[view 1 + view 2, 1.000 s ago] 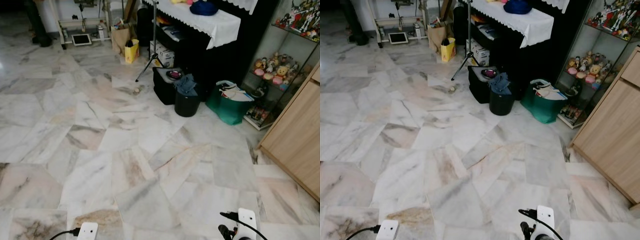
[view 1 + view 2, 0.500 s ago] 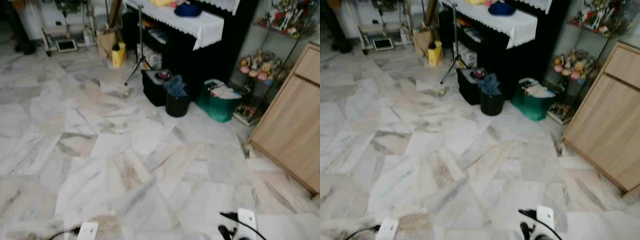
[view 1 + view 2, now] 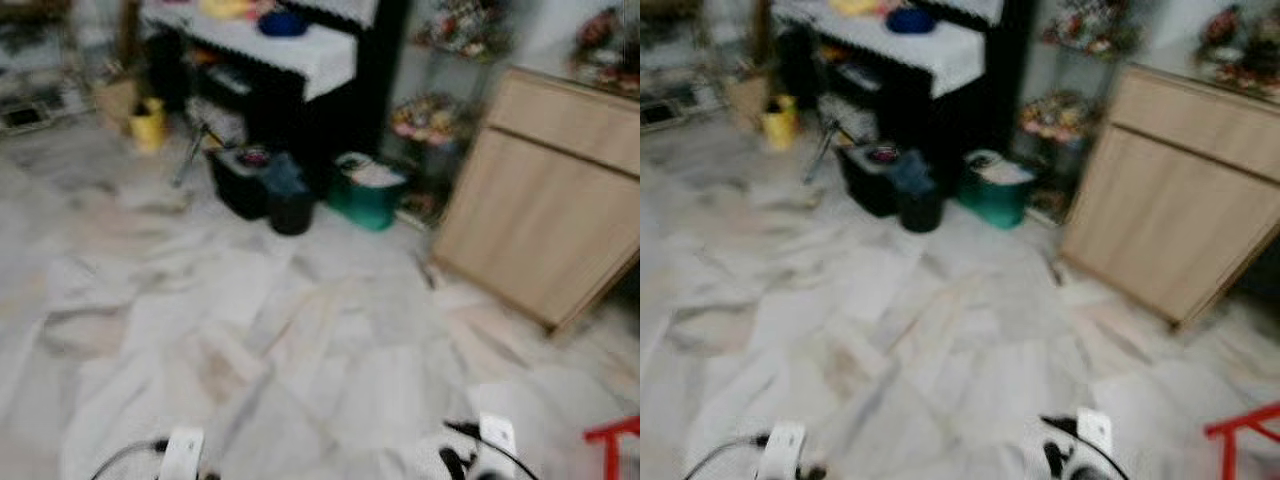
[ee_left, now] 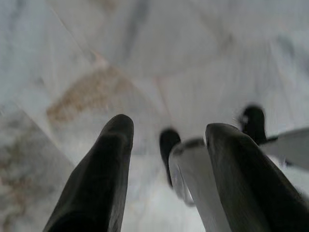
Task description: Hang keys on a hook
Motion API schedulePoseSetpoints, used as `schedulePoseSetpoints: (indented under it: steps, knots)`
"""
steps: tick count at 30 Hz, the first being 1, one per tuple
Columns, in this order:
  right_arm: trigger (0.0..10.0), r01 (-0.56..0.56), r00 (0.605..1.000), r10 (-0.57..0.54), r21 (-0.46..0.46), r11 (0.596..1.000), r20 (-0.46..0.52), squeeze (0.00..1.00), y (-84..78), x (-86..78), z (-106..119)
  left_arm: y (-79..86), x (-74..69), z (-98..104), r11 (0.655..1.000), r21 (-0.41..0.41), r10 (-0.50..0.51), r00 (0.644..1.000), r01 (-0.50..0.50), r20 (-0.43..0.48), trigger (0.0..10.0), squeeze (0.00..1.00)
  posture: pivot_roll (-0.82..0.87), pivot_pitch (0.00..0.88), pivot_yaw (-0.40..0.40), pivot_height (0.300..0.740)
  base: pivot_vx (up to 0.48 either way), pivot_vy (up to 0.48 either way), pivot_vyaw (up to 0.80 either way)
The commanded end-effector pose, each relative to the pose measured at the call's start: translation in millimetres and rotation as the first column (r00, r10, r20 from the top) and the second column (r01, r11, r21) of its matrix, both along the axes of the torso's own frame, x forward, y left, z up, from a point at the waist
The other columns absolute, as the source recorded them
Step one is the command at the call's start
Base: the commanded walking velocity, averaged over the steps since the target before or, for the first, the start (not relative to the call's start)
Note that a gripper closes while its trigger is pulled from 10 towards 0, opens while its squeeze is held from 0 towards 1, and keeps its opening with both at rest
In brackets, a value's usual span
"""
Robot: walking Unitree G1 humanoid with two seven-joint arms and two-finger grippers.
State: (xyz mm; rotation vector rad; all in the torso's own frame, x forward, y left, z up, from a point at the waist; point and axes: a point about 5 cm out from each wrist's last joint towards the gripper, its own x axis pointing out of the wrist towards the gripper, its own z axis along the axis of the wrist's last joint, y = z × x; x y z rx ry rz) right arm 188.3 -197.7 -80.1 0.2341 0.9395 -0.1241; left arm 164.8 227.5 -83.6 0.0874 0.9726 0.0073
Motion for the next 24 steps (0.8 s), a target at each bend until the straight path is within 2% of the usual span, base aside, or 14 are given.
schedulePoseSetpoints:
  steps: [1,7,15,24]
  knots:
    - [10.0,0.005,1.0,-0.005,-0.017,1.0,-0.009,0.0,-6.8,-2.5,-0.1,-3.2,1.5,-0.3,1.0,0.009,-0.027,1.0,0.027,-0.007,10.0,0.0,0.08,0.0,-0.048,0.74,0.0,0.0,-0.66]
    - [10.0,0.005,1.0,-0.005,-0.019,1.0,-0.002,0.0,-6.8,-1.1,0.6,-2.7,0.3,-0.8,1.0,0.012,-0.024,1.0,0.024,-0.013,10.0,0.0,0.08,0.0,-0.048,0.74,0.0,0.0,-0.66]
    - [10.0,0.034,0.999,-0.034,-0.025,0.999,0.017,0.0,-6.0,2.0,2.0,-2.0,1.4,-0.2,0.999,0.024,-0.039,0.999,0.04,-0.014,10.0,0.0,0.08,0.0,-0.044,0.74,0.0,0.0,0.0]
    - [10.0,0.045,0.998,-0.045,-0.026,0.999,0.033,0.0,-4.6,5.7,3.7,-7.3,5.1,0.1,0.998,0.023,-0.051,0.999,0.051,-0.009,10.0,0.0,0.08,0.0,-0.042,0.74,0.0,-0.32,0.0]
